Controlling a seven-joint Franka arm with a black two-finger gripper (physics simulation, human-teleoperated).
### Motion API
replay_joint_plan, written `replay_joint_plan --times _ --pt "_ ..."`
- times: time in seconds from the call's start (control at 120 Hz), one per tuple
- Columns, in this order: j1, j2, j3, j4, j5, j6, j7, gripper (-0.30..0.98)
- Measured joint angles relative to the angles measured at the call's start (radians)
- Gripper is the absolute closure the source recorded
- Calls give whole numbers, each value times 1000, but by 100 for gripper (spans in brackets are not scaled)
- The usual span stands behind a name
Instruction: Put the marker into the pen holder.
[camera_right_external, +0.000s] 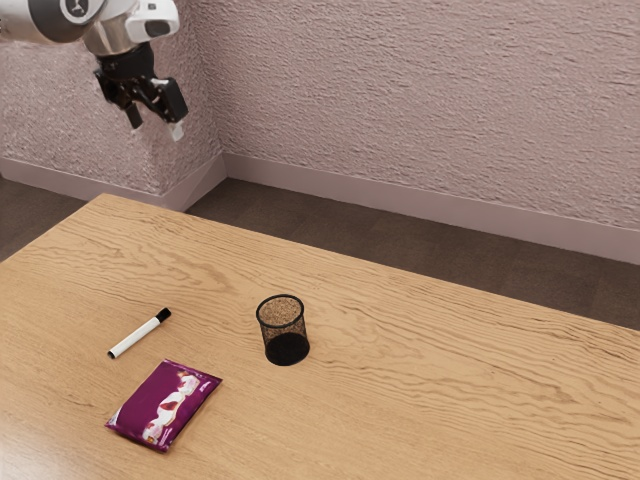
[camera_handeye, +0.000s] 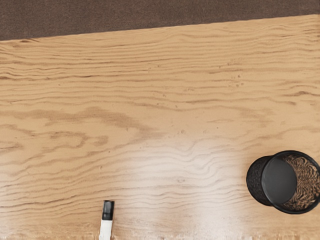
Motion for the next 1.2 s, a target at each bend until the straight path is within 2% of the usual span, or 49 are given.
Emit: replay_joint_plan --times 0.1,0.267,0.4,0.45,0.55,0.608,0.742,1.2 --pt "-46 -4 -3 3 8 -65 -31 2" --pt "-220 21 90 -6 17 -120 -72 1" --pt "-302 62 135 -151 26 -102 -100 1" --pt "-277 92 142 -197 29 -89 -113 1" --pt "-117 114 153 -304 45 -29 -135 1" --pt "-69 116 155 -370 57 16 -145 0" --pt "-77 154 155 -441 73 116 -161 1" --pt "-1 352 194 -452 72 372 -90 1"
